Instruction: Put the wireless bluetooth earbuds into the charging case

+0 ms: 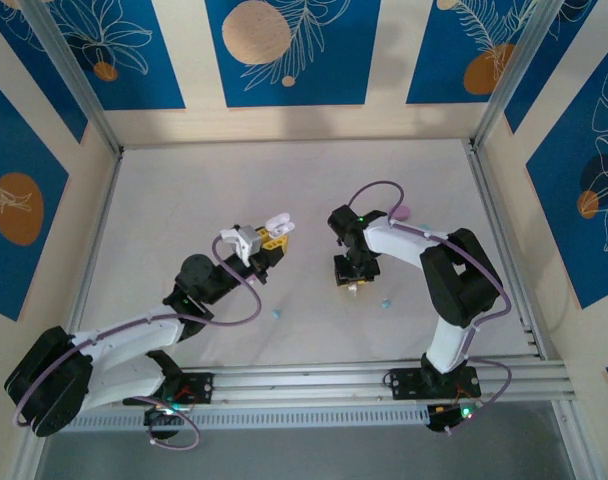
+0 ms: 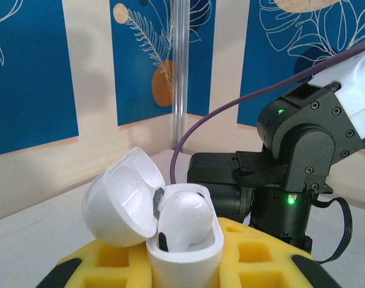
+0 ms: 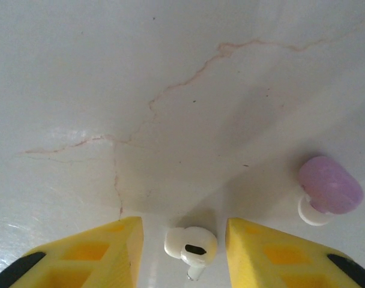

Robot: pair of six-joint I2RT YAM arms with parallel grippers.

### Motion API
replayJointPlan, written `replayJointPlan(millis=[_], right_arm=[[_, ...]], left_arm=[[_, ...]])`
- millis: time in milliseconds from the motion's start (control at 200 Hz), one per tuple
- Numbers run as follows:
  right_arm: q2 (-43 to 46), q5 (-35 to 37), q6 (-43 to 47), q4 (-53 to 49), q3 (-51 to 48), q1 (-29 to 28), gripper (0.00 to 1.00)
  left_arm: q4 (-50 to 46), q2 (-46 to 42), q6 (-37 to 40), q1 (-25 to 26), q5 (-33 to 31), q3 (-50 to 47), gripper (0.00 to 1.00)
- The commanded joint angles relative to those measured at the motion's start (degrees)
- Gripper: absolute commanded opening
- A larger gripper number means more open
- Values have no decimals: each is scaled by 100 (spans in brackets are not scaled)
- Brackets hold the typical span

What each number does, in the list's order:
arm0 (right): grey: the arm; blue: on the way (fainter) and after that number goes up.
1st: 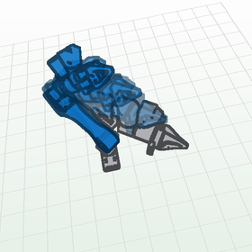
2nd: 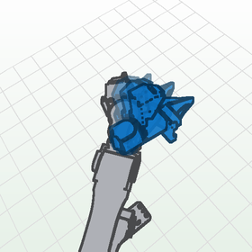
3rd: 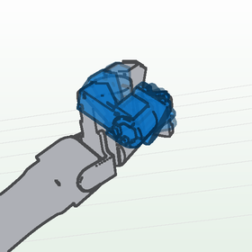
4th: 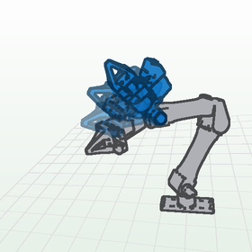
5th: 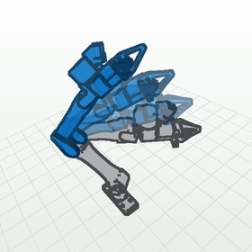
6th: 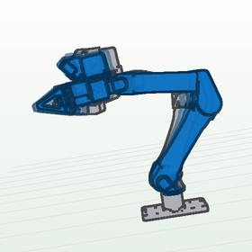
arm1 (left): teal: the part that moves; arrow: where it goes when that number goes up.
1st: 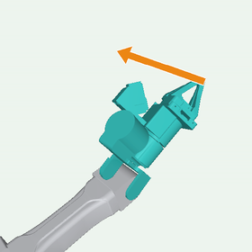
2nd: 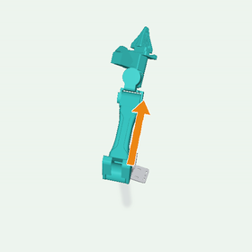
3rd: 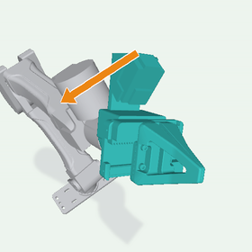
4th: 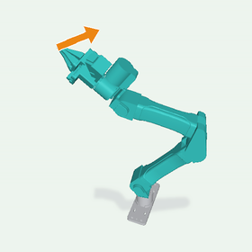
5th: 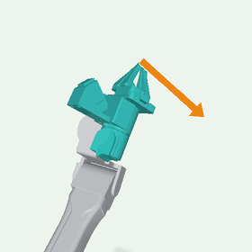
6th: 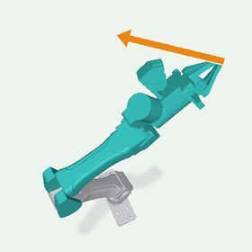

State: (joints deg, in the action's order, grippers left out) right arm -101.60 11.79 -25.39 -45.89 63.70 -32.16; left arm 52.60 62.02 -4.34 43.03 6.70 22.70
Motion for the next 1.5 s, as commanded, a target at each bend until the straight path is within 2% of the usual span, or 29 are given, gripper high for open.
replayJointPlan(millis=[0, 495, 890, 1165, 1491], right_arm=[[-123, -67, 34, -16, -103, 41, 40], [-160, -138, 25, 7, -218, 50, 38], [-43, 33, 28, -48, -273, -43, 38], [-120, 460, 45, -158, -244, -262, 38], [-7, 414, -80, -225, -231, -300, 37]], left_arm=[[154, -1, 21, 22, -46, 178, 0], [162, 104, 5, 26, -2, 269, 0], [264, 245, -56, 30, 77, 336, 0], [241, 249, -50, 23, 77, 354, 0], [159, 181, -6, 25, 25, 332, 0]])
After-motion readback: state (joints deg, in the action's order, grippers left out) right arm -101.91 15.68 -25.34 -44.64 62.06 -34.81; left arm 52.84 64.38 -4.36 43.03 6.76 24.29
